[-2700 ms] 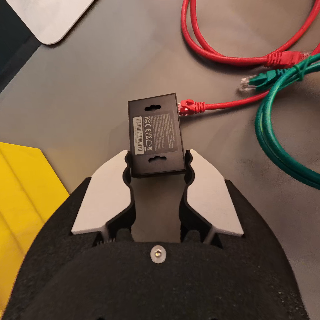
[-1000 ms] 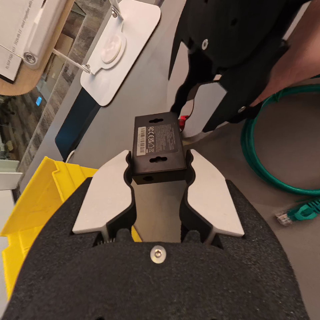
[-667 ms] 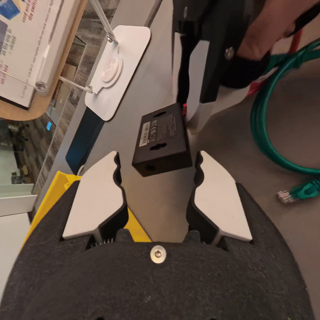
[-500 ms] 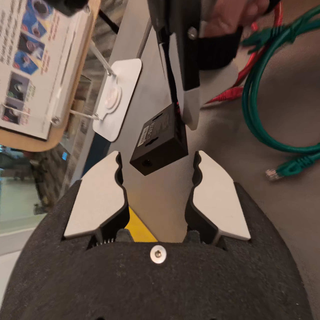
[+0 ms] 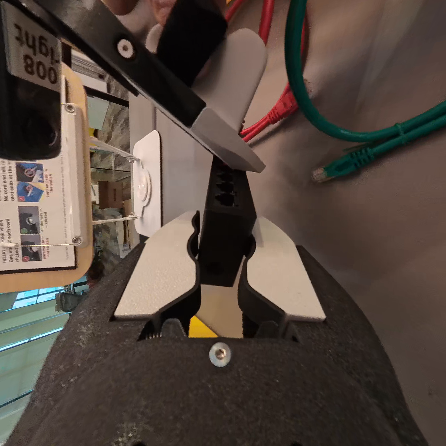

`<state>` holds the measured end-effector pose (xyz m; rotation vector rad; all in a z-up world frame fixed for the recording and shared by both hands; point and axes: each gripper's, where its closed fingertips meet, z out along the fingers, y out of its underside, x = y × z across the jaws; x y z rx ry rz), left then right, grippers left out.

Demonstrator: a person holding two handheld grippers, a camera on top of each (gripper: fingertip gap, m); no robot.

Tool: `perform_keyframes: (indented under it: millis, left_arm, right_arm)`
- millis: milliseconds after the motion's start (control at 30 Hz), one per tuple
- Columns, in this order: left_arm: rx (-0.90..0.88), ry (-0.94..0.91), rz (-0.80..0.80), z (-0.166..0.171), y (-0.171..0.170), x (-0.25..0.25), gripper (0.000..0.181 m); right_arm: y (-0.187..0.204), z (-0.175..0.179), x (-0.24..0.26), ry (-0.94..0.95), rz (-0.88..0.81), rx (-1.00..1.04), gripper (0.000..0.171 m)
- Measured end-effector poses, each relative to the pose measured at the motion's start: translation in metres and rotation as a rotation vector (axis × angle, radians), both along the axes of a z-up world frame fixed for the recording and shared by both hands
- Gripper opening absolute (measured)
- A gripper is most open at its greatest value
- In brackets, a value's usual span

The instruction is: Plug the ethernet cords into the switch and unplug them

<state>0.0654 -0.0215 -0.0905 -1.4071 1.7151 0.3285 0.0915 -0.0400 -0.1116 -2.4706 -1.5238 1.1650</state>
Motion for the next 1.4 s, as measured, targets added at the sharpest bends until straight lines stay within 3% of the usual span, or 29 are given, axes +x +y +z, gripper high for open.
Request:
perform_keyframes:
  millis: [300,467,633,733,800,900,967,1133,1400]
  left_arm:
    - [0.045,0.053,0.049,-0.005,0.010,-0.003,0.033]
    - [0.097,-0.011,0.144,0.015,0.025,-0.018,0.032]
    - [0.135,-0.087,0.285,0.034,0.043,-0.042,0.031]
    - [0.174,-0.126,0.361,0.046,0.052,-0.054,0.030]
    - [0.179,-0.154,0.397,0.051,0.055,-0.061,0.031]
    - [0.199,-0.166,0.422,0.056,0.059,-0.068,0.031]
    - [0.192,-0.170,0.429,0.056,0.059,-0.069,0.031]
    - [0.190,-0.180,0.427,0.060,0.055,-0.067,0.031]
    - [0.178,-0.195,0.423,0.060,0.054,-0.065,0.031]
  right_arm:
    - [0.009,-0.001,-0.002,-0.008,-0.009,0.077,0.026]
    - [0.039,0.027,-0.003,0.082,-0.126,0.257,0.047]
    - [0.070,0.102,0.001,0.271,-0.277,0.657,0.052]
    - [0.051,0.152,0.000,0.411,-0.275,0.809,0.044]
    - [0.032,0.160,0.001,0.407,-0.236,0.789,0.043]
    - [0.004,0.142,0.001,0.320,-0.219,0.616,0.029]
    - [-0.006,0.124,-0.001,0.257,-0.221,0.546,0.029]
    - [-0.008,0.071,0.011,0.109,-0.363,0.610,0.029]
    - [-0.038,-0.010,0.018,0.047,-0.603,0.622,0.029]
